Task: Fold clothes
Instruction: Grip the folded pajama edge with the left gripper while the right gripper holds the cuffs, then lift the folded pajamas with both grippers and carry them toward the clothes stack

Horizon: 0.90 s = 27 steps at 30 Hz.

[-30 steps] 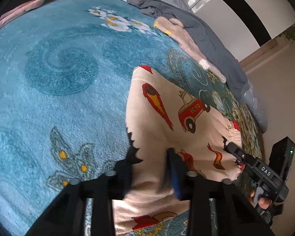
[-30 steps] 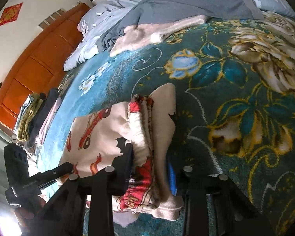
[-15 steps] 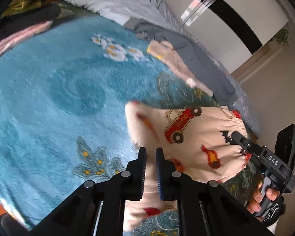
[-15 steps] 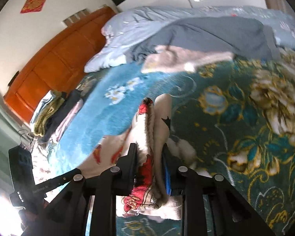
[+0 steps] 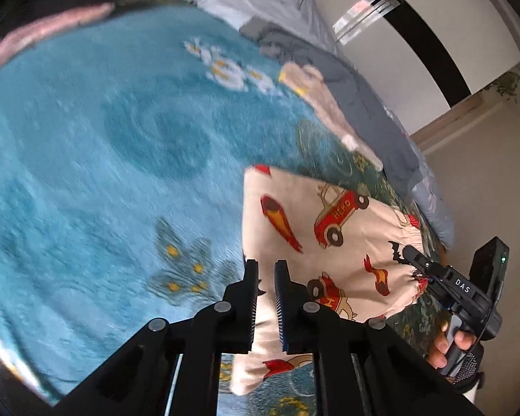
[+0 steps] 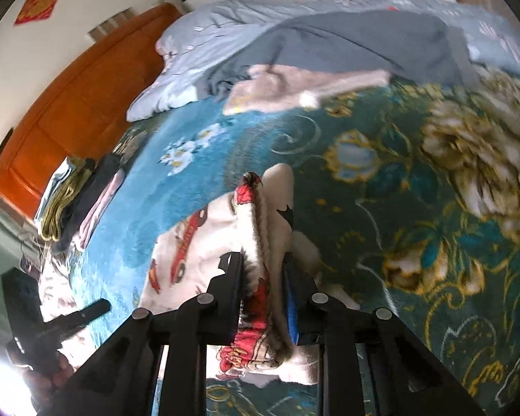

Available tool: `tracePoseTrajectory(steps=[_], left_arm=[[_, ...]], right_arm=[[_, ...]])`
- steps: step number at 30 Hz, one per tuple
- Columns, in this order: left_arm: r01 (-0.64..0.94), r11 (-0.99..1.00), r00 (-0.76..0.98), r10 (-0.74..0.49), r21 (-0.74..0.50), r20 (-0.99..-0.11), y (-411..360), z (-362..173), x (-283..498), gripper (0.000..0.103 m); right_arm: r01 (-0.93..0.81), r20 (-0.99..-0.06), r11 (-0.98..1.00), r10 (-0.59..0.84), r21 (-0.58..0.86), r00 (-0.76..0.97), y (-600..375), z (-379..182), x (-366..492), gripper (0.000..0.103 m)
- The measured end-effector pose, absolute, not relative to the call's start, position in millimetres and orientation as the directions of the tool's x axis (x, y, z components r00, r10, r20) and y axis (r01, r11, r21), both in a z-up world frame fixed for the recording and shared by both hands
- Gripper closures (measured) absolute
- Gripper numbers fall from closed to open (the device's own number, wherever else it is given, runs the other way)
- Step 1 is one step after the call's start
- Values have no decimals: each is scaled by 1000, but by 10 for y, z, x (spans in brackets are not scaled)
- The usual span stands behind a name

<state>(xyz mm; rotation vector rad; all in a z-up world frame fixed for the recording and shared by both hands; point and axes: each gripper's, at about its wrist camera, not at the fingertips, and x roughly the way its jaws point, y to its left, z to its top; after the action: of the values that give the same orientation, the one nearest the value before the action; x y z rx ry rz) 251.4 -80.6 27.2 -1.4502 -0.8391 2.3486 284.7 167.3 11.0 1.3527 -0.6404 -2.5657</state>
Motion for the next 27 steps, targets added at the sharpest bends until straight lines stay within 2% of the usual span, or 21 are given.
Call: tracePoseTrajectory(steps=[1,3,4,13,17,19,21,23,27], left_arm=[[85,-791,-458,509,-606,-729,-770,213,2483,83],[100,-774,-447,526,-625,-723,-721,137,2451,66],[108,-762,-444,537,-638,-717,-706,100,2432,63],[148,-720,-405,582,-678,-705,-552,-110,2248,63],[165,-727,-395,571,-667,-720,-531,-172,2230,65],[176,-730,-391,564,-661,-727,-522,-183,2226,69],[183,-728,-388,564,-661,-729,-529,-187,2222,82],[176,-729,-395,564,-662,-726,-527,-155,2225,89],[134,-737,-417,565,-663,-712,-511,-31,2232,91]], right_arm=[[-57,-745,-889,-345,455,-571,1707,79,2854,81],[-67,-744,-882,-351,467,-568,1756,32,2860,81],[-69,-743,-879,-354,472,-568,1774,13,2860,81],[-102,-750,-859,-374,502,-545,1870,-169,2801,81],[-119,-753,-848,-383,516,-534,1904,-212,2776,81],[-130,-759,-847,-380,515,-529,1901,-235,2770,81],[-137,-762,-847,-377,514,-527,1897,-247,2769,81],[-143,-763,-846,-374,513,-527,1887,-241,2773,81],[-136,-765,-852,-370,506,-527,1835,-149,2774,82]])
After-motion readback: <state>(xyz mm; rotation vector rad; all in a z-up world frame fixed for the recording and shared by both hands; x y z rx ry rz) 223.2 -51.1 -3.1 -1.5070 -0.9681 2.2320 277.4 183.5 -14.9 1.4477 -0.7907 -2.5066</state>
